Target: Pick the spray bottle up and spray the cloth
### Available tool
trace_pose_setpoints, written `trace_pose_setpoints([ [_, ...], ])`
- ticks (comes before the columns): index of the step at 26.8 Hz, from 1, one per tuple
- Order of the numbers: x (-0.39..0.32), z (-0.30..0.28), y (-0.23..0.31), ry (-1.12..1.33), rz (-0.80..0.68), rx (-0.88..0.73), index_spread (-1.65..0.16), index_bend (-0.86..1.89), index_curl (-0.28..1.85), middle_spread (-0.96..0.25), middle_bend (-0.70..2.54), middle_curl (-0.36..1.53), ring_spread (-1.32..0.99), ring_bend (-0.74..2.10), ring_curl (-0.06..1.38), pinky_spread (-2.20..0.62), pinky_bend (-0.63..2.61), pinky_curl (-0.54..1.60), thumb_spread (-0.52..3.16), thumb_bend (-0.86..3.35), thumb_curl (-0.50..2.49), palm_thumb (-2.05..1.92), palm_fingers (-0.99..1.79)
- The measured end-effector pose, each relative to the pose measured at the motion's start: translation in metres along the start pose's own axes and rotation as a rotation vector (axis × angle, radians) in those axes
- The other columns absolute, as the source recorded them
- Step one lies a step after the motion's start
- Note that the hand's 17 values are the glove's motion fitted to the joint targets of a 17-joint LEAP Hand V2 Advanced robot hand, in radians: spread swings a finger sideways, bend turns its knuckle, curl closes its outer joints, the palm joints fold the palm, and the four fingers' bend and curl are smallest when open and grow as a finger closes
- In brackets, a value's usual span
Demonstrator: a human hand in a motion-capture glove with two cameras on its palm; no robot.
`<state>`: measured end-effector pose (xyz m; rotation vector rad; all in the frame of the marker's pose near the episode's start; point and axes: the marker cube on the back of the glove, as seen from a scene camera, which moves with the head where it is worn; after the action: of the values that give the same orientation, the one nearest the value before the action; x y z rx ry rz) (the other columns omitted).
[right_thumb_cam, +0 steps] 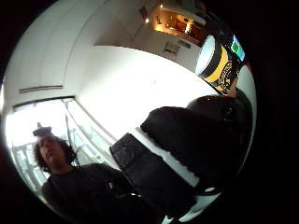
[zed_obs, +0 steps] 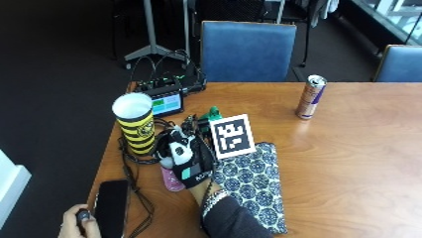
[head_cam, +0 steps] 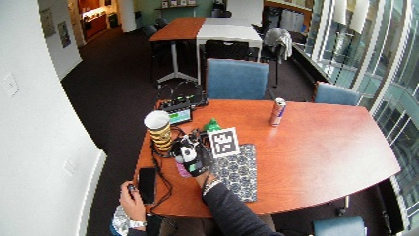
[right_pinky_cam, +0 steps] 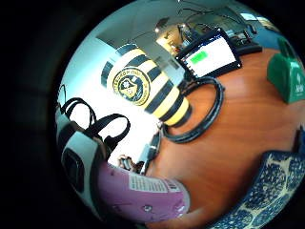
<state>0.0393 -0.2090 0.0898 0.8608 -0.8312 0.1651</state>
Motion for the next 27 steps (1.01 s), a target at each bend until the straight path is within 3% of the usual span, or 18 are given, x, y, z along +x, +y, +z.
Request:
trace_pose_setpoints([
  [14, -0.005, -0.012, 0.012, -0.017, -0.027, 0.041, -0.27, 0.33, 0.56, -0.21, 0.80, 0.56, -0.21, 0.71, 0.44, -0.31, 0.40, 0.38, 1.18, -0.02, 0.20, 0.12, 1.43],
  [20, 0.006, -0.019, 0.026, -0.017, 0.072, 0.017, -0.27, 0.34, 0.56, -0.21, 0.71, 0.52, -0.20, 0.72, 0.45, -0.31, 0.41, 0.38, 1.15, -0.02, 0.21, 0.13, 1.40],
  [27, -0.004, -0.043, 0.035, 0.072, 0.232, -0.005, -0.28, 0.27, 0.53, -0.19, 0.53, 0.46, -0.16, 0.65, 0.42, -0.14, 0.36, 0.37, 1.01, -0.03, 0.23, 0.14, 1.10],
])
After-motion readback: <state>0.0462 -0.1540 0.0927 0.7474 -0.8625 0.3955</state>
